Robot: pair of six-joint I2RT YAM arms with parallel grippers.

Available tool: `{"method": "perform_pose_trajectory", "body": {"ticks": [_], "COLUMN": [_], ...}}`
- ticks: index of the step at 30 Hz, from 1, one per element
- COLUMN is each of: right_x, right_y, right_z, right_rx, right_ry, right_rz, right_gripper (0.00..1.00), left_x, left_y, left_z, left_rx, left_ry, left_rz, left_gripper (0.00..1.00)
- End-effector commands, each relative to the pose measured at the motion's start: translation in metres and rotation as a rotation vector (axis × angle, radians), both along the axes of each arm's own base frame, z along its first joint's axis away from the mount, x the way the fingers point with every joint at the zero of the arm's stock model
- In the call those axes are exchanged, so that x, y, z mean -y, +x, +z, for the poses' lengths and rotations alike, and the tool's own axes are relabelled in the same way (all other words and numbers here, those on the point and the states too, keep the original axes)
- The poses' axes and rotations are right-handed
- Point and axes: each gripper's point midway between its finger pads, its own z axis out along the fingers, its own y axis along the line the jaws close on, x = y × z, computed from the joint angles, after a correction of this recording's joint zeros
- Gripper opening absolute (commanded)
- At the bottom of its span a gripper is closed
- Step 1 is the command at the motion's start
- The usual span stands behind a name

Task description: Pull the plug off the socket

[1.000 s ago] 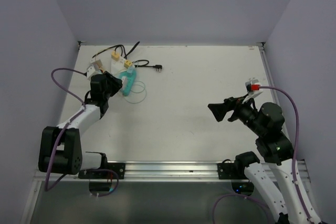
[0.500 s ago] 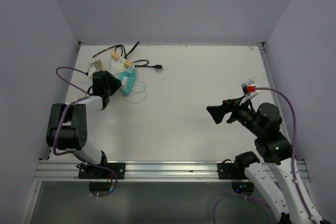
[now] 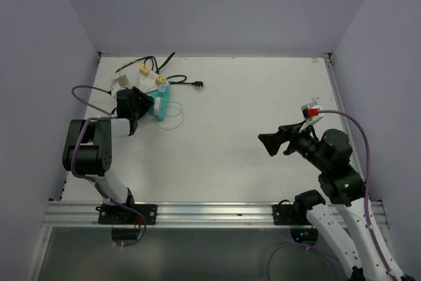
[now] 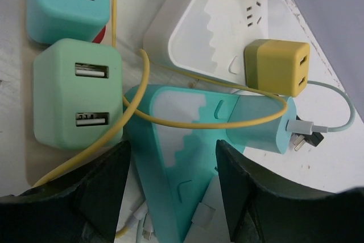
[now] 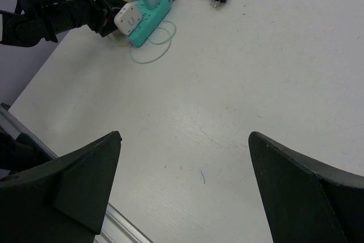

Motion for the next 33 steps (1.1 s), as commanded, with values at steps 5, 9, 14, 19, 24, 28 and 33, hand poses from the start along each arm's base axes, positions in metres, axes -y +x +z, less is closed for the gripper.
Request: {"method": "perform_pose_trajectory", "body": {"ticks": [5, 9, 14, 19, 24, 28, 33], "right_x": [-0.004, -0.005, -0.006, -0.008, -0.009, -0.011, -0.012], "right_y": [0.003, 0.004, 0.004, 0.004, 0.004, 0.004, 0.004], "right_z": [0.006, 0.005, 0.003, 0.003, 0.002, 0.003, 0.002], "right_rx": [0.036, 0.034, 0.031, 0.025, 0.021, 0.024, 0.017], "right_ry": [-0.004, -0.005, -0.008, -0.008, -0.009, -0.006, -0.006], "right_rz": [0.025, 0.028, 0.035, 0.044, 0.052, 0.064, 0.073], "right_gripper": [0.99, 0.99, 0.99, 0.99, 0.99, 0.99, 0.99], "left_x": [-0.011, -0.007, -0.006, -0.002, 0.013, 0.021, 0.032], "left_y": [0.005, 0.002, 0.003, 0.004, 0.003, 0.001, -0.004], "left_z": [-0.010, -0.021, -0.029, -0.034, -0.012, 0.013, 0.046], "left_rx": [0.088, 0.074, 0.084, 0.107, 0.202, 0.274, 0.359], "left_ry": [-0.062, -0.094, -0.101, -0.115, -0.158, -0.172, -0.187], "left_rz": [0.058, 0.057, 0.048, 0.035, -0.046, -0.094, -0.163], "left_gripper": [0.66, 0.67, 0.67, 0.61, 0.41, 0.31, 0.12]}}
